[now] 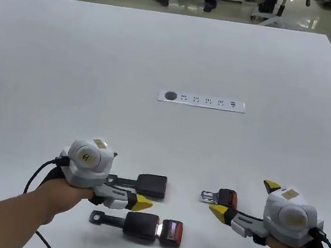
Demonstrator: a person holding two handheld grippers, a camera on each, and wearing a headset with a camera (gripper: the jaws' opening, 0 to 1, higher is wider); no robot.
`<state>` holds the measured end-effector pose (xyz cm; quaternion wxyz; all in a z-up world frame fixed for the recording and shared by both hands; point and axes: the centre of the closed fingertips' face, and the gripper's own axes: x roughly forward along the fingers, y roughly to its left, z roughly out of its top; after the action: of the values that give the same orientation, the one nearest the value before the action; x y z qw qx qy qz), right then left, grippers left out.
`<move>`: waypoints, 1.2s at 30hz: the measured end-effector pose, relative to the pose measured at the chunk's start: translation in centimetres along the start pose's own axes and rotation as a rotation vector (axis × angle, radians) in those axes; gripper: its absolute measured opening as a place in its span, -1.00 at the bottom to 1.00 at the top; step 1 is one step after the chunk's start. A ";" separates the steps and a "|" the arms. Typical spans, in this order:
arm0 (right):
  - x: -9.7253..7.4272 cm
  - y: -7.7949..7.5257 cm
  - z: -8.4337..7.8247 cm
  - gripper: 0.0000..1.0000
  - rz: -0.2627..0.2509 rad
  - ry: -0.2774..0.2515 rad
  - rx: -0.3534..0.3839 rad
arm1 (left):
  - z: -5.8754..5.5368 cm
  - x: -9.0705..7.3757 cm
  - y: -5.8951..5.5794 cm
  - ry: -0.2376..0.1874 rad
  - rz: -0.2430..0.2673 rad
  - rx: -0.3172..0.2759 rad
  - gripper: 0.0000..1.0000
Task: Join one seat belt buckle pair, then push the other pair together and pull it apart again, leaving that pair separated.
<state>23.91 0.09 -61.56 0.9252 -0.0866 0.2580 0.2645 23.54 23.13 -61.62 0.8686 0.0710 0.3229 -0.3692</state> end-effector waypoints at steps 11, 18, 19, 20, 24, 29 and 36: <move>-2.7 1.5 -0.7 0.86 -0.035 -0.025 0.018 | -0.9 -3.7 -0.4 -0.078 0.050 -0.033 1.00; -4.9 3.0 -1.1 0.88 -0.047 -0.045 0.017 | -0.9 -6.9 -1.4 -0.136 0.075 -0.058 1.00; -5.2 3.2 -1.1 0.88 -0.047 -0.046 0.015 | -0.9 -7.1 -1.4 -0.140 0.077 -0.059 1.00; -5.7 3.7 -1.0 0.89 -0.048 -0.047 0.011 | -1.1 -7.9 -1.3 -0.152 0.083 -0.065 1.00; -7.1 4.1 -0.6 0.90 -0.064 -0.075 0.020 | -1.7 -9.6 -1.3 -0.183 0.097 -0.081 1.00; -8.7 4.3 -0.2 0.92 -0.075 -0.096 0.034 | -2.4 -11.1 -1.2 -0.195 0.111 -0.092 1.00; -9.6 4.5 -0.6 0.97 -0.083 -0.097 0.039 | -3.4 -13.0 -0.9 -0.216 0.137 -0.106 1.00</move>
<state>14.24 -0.56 -57.13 0.9483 -0.0661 0.2140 0.2250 14.42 31.44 -56.15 0.9240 0.0069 0.2407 -0.2969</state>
